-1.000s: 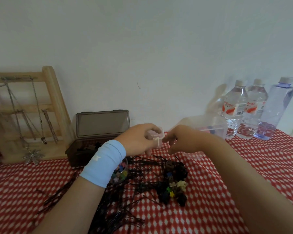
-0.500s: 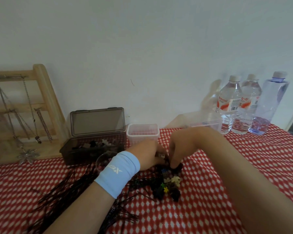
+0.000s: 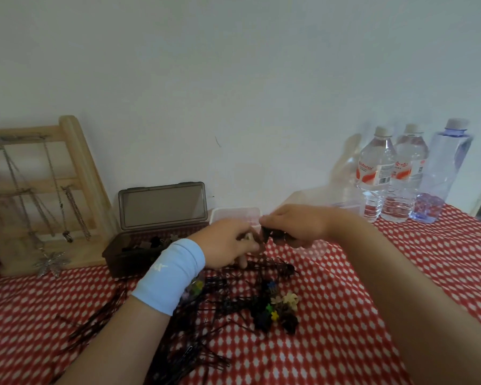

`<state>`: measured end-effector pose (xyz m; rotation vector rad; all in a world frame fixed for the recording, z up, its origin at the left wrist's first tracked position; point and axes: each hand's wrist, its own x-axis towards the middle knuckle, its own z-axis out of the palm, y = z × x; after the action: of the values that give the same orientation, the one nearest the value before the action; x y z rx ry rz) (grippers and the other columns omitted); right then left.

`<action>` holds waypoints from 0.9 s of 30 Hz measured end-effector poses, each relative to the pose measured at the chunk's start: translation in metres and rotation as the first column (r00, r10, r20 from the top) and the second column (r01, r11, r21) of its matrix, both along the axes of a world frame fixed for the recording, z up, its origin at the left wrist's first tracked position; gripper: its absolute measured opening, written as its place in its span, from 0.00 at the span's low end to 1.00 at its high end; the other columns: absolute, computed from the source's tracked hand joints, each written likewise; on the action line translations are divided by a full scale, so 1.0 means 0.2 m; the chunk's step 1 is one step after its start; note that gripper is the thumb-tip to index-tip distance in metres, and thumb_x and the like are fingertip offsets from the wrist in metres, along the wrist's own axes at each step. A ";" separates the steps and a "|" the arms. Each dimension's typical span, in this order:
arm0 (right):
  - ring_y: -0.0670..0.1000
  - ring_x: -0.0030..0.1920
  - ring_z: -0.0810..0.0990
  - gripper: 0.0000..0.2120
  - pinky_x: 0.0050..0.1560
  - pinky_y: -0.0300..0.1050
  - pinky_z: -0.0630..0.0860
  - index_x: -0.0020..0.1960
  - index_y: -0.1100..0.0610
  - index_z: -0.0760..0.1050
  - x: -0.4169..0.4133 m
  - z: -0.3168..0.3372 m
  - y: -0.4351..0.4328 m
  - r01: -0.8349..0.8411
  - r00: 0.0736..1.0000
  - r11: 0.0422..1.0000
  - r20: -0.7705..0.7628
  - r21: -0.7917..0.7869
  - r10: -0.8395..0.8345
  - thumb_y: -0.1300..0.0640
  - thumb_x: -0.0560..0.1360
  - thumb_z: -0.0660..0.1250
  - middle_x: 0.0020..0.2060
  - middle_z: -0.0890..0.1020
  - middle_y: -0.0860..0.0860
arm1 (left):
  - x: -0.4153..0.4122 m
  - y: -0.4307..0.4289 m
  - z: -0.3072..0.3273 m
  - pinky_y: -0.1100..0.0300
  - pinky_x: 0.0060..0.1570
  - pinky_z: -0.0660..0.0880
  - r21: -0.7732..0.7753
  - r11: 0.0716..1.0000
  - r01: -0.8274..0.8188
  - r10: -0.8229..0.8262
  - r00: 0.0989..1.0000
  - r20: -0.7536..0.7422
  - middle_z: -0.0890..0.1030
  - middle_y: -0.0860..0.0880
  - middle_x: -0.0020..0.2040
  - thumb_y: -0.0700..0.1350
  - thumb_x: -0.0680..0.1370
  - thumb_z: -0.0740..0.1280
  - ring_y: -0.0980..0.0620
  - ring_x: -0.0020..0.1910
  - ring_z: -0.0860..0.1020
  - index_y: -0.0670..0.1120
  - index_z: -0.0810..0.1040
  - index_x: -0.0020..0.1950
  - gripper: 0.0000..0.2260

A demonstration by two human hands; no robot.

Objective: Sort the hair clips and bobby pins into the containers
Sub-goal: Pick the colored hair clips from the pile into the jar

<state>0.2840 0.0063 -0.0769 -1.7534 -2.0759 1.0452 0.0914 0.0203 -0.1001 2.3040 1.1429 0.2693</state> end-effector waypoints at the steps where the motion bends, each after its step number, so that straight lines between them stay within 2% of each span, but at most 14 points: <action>1: 0.47 0.24 0.64 0.24 0.27 0.41 0.62 0.50 0.62 0.77 -0.01 0.00 0.00 0.006 0.998 1.000 -0.068 0.009 -0.006 0.42 0.84 0.55 0.29 0.70 0.49 | -0.02 0.00 0.02 0.62 0.39 0.72 -0.002 1.000 -0.005 0.005 1.000 0.011 0.84 0.51 0.36 0.49 0.82 0.62 0.63 0.31 0.78 0.53 0.78 0.56 0.07; 3: 0.46 0.25 0.64 0.22 0.29 0.41 0.63 0.47 0.58 0.77 -0.03 0.00 -0.01 0.016 0.987 0.999 -0.160 0.040 -0.010 0.43 0.84 0.55 0.26 0.72 0.46 | -0.06 0.01 0.06 0.63 0.38 0.73 -0.010 1.000 -0.029 0.029 0.999 0.019 0.84 0.51 0.37 0.48 0.83 0.60 0.61 0.30 0.78 0.52 0.77 0.59 0.08; 6: 0.46 0.29 0.69 0.17 0.30 0.39 0.66 0.56 0.55 0.80 -0.09 -0.02 -0.02 0.055 0.972 0.994 -0.231 0.092 -0.032 0.45 0.84 0.57 0.34 0.78 0.47 | -0.15 0.04 0.12 0.62 0.39 0.75 0.053 0.996 -0.068 0.068 0.998 0.002 0.84 0.51 0.39 0.48 0.82 0.61 0.58 0.32 0.78 0.51 0.78 0.58 0.08; 9: 0.47 0.36 0.74 0.13 0.35 0.38 0.71 0.60 0.52 0.79 -0.18 -0.02 0.00 0.060 0.986 0.987 -0.163 0.150 -0.035 0.48 0.84 0.59 0.44 0.82 0.48 | -0.30 0.11 0.15 0.60 0.40 0.74 0.142 0.978 -0.156 0.164 0.985 -0.050 0.82 0.52 0.40 0.49 0.81 0.64 0.57 0.35 0.78 0.51 0.79 0.55 0.06; 11: 0.47 0.38 0.74 0.12 0.36 0.38 0.72 0.61 0.52 0.78 -0.26 0.00 0.03 0.032 0.990 0.983 -0.138 0.179 -0.007 0.50 0.84 0.60 0.46 0.82 0.49 | -0.41 0.17 0.13 0.57 0.48 0.75 0.211 0.952 -0.220 0.240 0.968 -0.076 0.82 0.51 0.48 0.49 0.79 0.67 0.54 0.43 0.79 0.50 0.79 0.55 0.07; 13: 0.46 0.39 0.76 0.12 0.35 0.35 0.73 0.63 0.53 0.78 -0.36 0.01 0.09 0.012 0.993 0.977 -0.115 0.213 0.012 0.52 0.83 0.61 0.46 0.81 0.48 | -0.51 0.22 0.09 0.59 0.53 0.71 0.270 0.923 -0.273 0.301 0.952 -0.065 0.79 0.52 0.53 0.49 0.78 0.69 0.53 0.50 0.76 0.51 0.79 0.55 0.07; 17: 0.44 0.45 0.76 0.13 0.42 0.33 0.71 0.65 0.57 0.77 -0.58 0.00 0.22 -0.032 0.994 0.948 -0.090 0.317 0.064 0.59 0.81 0.64 0.49 0.79 0.46 | -0.62 0.26 0.03 0.59 0.53 0.71 0.305 0.898 -0.317 0.338 0.941 -0.014 0.78 0.53 0.52 0.48 0.77 0.70 0.52 0.52 0.76 0.54 0.80 0.55 0.07; 20: 0.46 0.53 0.76 0.15 0.52 0.38 0.72 0.65 0.56 0.78 -0.68 0.00 0.28 -0.098 0.995 0.920 0.026 0.380 0.096 0.60 0.79 0.67 0.58 0.81 0.51 | -0.66 0.28 0.03 0.57 0.52 0.73 0.301 0.890 -0.342 0.349 0.937 0.030 0.80 0.53 0.50 0.47 0.76 0.71 0.52 0.50 0.78 0.53 0.80 0.54 0.07; 22: 0.48 0.54 0.78 0.16 0.57 0.43 0.75 0.65 0.55 0.79 -0.71 0.00 0.31 -0.137 0.989 0.911 0.097 0.388 0.108 0.62 0.77 0.69 0.59 0.82 0.51 | -0.68 0.28 0.03 0.57 0.52 0.74 0.258 0.909 -0.326 0.329 0.944 0.034 0.81 0.53 0.50 0.46 0.75 0.72 0.51 0.50 0.79 0.51 0.81 0.55 0.09; 27: 0.49 0.56 0.81 0.17 0.62 0.46 0.77 0.62 0.55 0.81 -0.69 -0.03 0.32 -0.132 0.989 0.894 0.121 0.429 0.088 0.66 0.75 0.69 0.57 0.84 0.51 | -0.73 0.29 0.01 0.54 0.57 0.76 0.187 0.940 -0.286 0.298 0.954 -0.040 0.81 0.52 0.54 0.47 0.73 0.74 0.51 0.52 0.79 0.51 0.80 0.59 0.15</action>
<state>0.1458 0.0701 -0.0823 -1.4980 -2.2697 0.4641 -0.0548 0.0788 -0.0973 2.3044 1.5561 0.4224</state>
